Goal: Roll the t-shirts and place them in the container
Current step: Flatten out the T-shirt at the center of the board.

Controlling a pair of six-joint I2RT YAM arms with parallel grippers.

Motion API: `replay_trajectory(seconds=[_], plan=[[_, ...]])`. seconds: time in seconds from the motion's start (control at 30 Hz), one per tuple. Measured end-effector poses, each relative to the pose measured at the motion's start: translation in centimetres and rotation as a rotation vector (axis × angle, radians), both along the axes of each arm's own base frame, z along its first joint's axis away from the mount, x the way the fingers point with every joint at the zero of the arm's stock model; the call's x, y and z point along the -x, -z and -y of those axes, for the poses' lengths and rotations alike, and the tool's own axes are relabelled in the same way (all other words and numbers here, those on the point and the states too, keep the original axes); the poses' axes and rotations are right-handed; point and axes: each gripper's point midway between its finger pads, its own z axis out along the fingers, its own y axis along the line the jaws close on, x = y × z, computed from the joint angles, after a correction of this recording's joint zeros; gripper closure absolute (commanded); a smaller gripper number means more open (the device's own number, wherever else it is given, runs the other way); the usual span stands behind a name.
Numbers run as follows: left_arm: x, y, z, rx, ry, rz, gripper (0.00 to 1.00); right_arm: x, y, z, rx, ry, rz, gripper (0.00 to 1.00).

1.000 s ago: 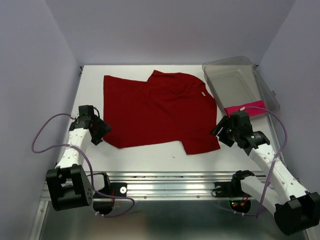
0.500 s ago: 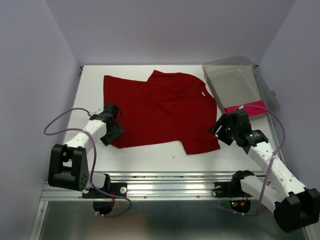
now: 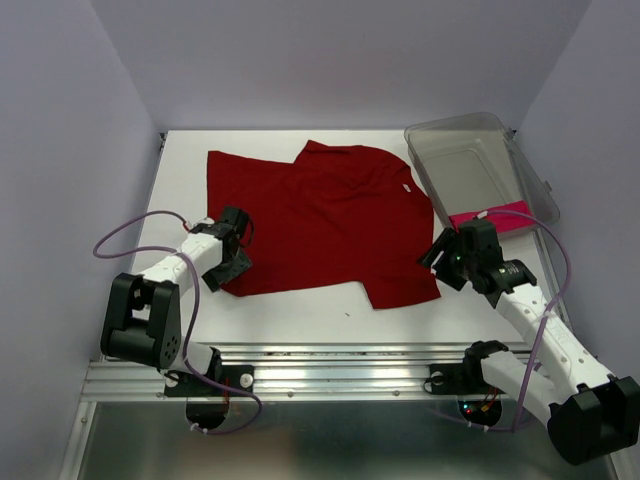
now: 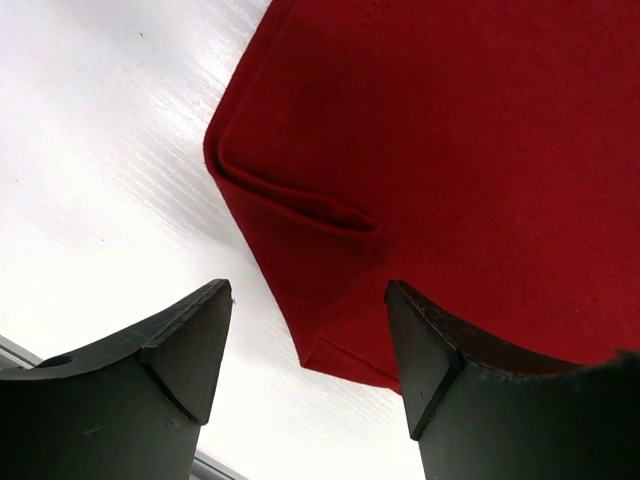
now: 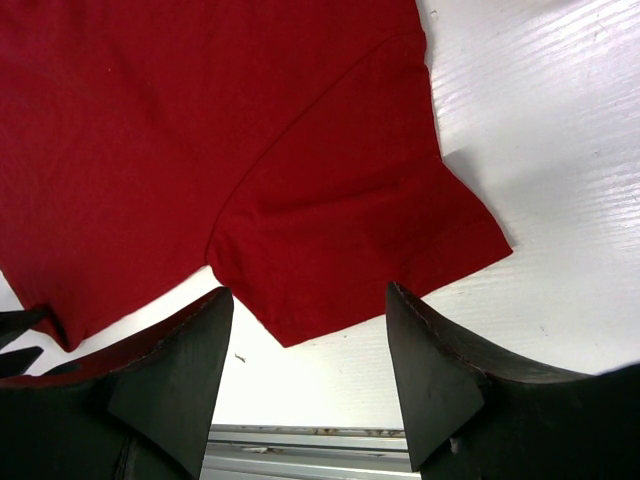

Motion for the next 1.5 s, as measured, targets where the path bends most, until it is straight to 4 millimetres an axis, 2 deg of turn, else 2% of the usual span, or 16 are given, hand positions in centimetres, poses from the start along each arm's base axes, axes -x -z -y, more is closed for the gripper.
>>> replay_trajectory(seconds=[0.1, 0.2, 0.37, 0.57, 0.67, 0.7, 0.73, 0.77, 0.87, 0.9, 1.0, 1.17, 1.3, 1.5], plan=[[0.0, 0.1, 0.0, -0.010, 0.007, -0.009, 0.26, 0.0, 0.0, 0.0, 0.000, 0.000, 0.001, 0.32], [0.2, 0.8, -0.2, -0.031, 0.010, -0.040, 0.31, 0.0, 0.0, 0.0, 0.000, 0.000, 0.001, 0.32], [0.7, 1.2, -0.5, -0.053, 0.005, -0.069, 0.47, 0.0, 0.0, 0.0, 0.000, 0.000, 0.001, 0.32], [1.2, 1.0, -0.9, -0.073, -0.012, -0.087, 0.58, 0.0, 0.0, 0.0, 0.004, -0.005, 0.002, 0.32], [1.2, 0.6, -1.0, -0.073, -0.022, -0.074, 0.73, 0.0, 0.0, 0.0, 0.005, -0.006, 0.002, 0.32], [1.2, 0.4, -1.0, -0.071, -0.022, -0.067, 0.80, 0.0, 0.0, 0.0, 0.006, -0.007, 0.002, 0.32], [1.2, 0.3, -1.0, -0.070, -0.022, -0.062, 0.95, 0.0, 0.0, 0.0, 0.007, -0.008, 0.002, 0.32], [1.1, 0.0, -0.9, -0.065, -0.029, -0.048, 1.00, 0.0, 0.1, 0.0, 0.008, -0.009, 0.001, 0.32], [1.0, -0.2, -0.9, -0.059, -0.025, -0.038, 1.00, 0.0, 0.3, 0.0, 0.014, -0.013, -0.009, 0.30], [1.0, -0.2, -0.8, -0.057, -0.024, -0.039, 1.00, 0.0, 0.5, 0.0, 0.018, -0.015, -0.016, 0.23], [1.1, -0.2, -0.7, -0.051, -0.023, -0.040, 1.00, 0.0, 1.0, 0.1, 0.026, -0.020, -0.036, 0.17], [1.0, -0.4, -0.5, -0.038, -0.026, -0.028, 1.00, 0.1, 1.3, 0.0, 0.026, -0.027, -0.046, 0.15], [0.6, -1.6, -0.5, -0.019, -0.039, 0.026, 1.00, 0.6, 2.2, 0.0, 0.018, -0.016, -0.071, 0.15], [-0.3, -3.1, -1.4, 0.018, -0.101, 0.112, 1.00, 2.5, 5.7, -0.1, -0.022, 0.017, -0.154, 0.17]])
